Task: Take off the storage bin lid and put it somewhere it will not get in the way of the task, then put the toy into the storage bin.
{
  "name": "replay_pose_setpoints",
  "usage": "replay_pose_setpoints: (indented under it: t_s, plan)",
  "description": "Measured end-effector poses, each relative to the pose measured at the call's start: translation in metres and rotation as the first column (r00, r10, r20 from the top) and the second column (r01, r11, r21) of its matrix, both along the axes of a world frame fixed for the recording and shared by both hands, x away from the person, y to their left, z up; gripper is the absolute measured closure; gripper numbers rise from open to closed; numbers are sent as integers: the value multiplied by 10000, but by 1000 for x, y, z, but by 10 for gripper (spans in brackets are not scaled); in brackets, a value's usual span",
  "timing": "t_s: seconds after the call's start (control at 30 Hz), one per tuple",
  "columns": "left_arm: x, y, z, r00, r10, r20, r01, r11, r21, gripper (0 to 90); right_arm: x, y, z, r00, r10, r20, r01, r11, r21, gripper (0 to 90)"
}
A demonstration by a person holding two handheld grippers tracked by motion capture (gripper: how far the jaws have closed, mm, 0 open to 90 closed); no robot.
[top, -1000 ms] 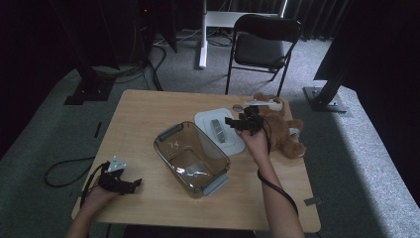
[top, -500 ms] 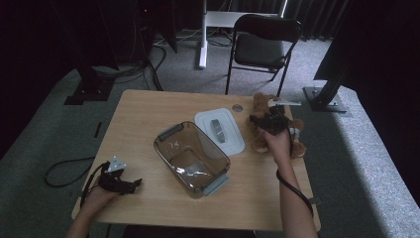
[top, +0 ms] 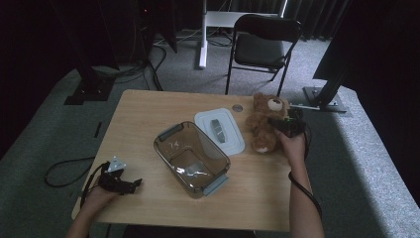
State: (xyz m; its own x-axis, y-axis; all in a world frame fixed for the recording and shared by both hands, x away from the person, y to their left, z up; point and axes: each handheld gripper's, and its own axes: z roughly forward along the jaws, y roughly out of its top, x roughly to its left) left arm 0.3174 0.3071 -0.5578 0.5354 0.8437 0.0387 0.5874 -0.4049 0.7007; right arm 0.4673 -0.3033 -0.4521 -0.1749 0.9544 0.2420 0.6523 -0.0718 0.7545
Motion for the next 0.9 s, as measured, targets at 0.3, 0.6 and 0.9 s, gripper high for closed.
replay_pose_setpoints:
  t_s: [0.3, 0.6, 0.9]
  plan:
    - [0, 0, 0, 10000, -3, 0, 3, 10000, -2, 3, 15, -3, -27, 9940, -311, -1049, 313, 9995, 1, 122]
    - [0, 0, 0, 10000, -3, 3, 3, 10000, 8, 3, 22, 0, -40, 9847, -306, -1714, 309, 9995, -8, 111]
    - [0, 0, 0, 10000, -7, 0, 7, 10000, 8, 3, 25, 2, -40, 9796, -74, -2010, 44, 9999, -157, 109]
